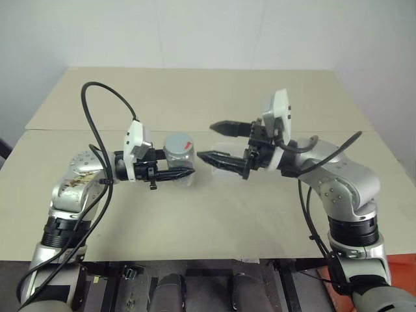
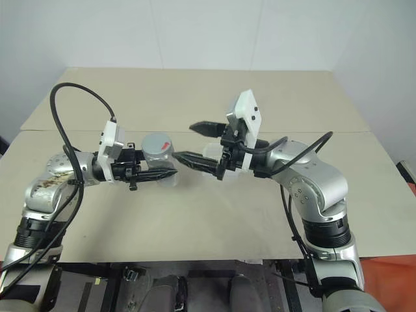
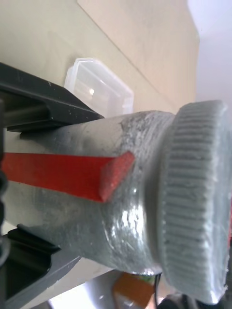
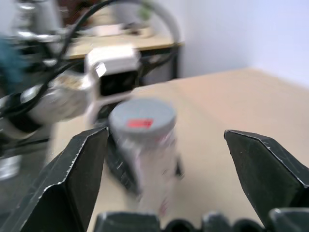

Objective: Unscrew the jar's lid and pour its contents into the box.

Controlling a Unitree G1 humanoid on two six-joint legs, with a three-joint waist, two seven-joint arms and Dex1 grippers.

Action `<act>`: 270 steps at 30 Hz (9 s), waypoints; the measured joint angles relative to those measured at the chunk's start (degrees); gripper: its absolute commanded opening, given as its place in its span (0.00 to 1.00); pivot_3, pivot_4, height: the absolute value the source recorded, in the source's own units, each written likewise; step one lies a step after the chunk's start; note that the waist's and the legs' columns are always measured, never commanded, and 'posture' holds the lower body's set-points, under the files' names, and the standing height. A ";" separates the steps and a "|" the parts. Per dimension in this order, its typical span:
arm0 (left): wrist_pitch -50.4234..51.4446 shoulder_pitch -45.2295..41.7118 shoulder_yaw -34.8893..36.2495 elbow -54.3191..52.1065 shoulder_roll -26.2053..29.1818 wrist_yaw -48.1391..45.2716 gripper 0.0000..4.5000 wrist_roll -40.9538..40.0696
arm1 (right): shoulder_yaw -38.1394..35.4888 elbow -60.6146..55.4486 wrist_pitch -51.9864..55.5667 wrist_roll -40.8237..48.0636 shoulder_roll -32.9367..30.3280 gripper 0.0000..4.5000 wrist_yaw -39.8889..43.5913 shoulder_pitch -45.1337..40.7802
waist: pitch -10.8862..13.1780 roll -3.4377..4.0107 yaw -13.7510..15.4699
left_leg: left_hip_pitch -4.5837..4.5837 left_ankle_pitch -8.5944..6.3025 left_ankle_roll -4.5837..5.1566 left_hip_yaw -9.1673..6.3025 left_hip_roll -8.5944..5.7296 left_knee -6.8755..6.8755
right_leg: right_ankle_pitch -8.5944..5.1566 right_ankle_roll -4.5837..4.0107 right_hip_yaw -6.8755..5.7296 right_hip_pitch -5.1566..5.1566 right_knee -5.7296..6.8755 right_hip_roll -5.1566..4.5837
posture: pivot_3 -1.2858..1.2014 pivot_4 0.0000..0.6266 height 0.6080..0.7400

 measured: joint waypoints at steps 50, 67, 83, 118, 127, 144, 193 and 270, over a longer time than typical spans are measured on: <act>0.80 0.14 -1.41 0.95 0.64 -0.57 0.44 1.25 | 7.39 -4.17 5.16 -5.90 1.19 0.99 -6.51 -1.07 | 0.00 0.00 0.12 | -0.05 0.01 0.00 0.06 -0.02 0.01 | 0.00 0.00 -0.04 0.01 -0.02 0.00 | 0.52 0.24 1.00; 1.28 0.44 -1.09 0.76 1.12 -1.19 0.44 0.83 | 4.16 -4.51 5.86 -4.69 -2.30 0.99 -6.99 0.53 | 0.00 0.00 0.14 | -0.05 0.01 0.00 0.07 -0.02 0.01 | 0.00 0.00 -0.03 0.01 -0.04 -0.01 | 0.52 0.24 1.00; 2.13 0.45 -1.10 -1.36 1.20 -1.97 0.44 -0.77 | 4.15 -0.09 5.82 -7.75 -0.54 0.99 -8.49 -0.82 | 0.00 0.00 0.15 | -0.05 0.01 0.00 0.07 -0.02 0.01 | 0.00 0.00 -0.03 0.01 -0.04 -0.01 | 0.52 0.24 1.00; -3.15 -2.00 -1.89 4.29 -3.05 -1.68 0.44 2.98 | 7.75 3.27 5.77 -7.07 7.14 0.99 -6.55 -5.76 | 0.00 0.00 0.15 | -0.06 0.01 0.00 0.08 -0.03 0.03 | 0.00 0.00 -0.06 0.01 0.03 -0.01 | 0.52 0.24 1.00; -3.08 -2.00 -1.89 4.29 -2.84 -1.65 0.44 3.02 | 7.72 1.82 6.03 -6.97 5.64 0.99 -6.45 -5.52 | 0.00 0.00 0.15 | -0.06 0.01 0.00 0.07 -0.03 0.03 | 0.00 0.00 -0.06 0.02 0.03 -0.01 | 0.52 0.24 1.00; -2.80 -1.87 -1.82 4.29 -2.00 -1.66 0.44 3.03 | 6.85 -1.08 6.05 -4.25 1.01 0.99 -5.70 -2.02 | 0.00 0.00 0.13 | -0.06 0.01 0.00 0.06 -0.03 0.03 | 0.00 0.00 -0.05 0.02 0.00 -0.01 | 0.52 0.24 1.00; -2.74 -2.54 -2.67 4.78 -2.47 -2.96 0.44 3.66 | 3.18 -0.86 5.44 0.05 2.10 0.99 -3.77 -3.91 | 0.00 0.00 0.18 | -0.06 0.01 0.00 0.05 -0.03 0.03 | 0.00 0.00 -0.04 0.01 0.00 -0.01 | 0.52 0.24 1.00; -4.66 -0.17 -2.77 6.47 0.38 -7.89 0.44 3.34 | -2.37 10.07 1.03 -6.61 -3.61 0.60 -2.76 -4.11 | 0.00 0.00 0.32 | -0.07 0.01 0.00 0.14 -0.04 0.03 | 0.00 0.00 -0.05 0.02 -0.02 -0.03 | 0.52 0.24 1.00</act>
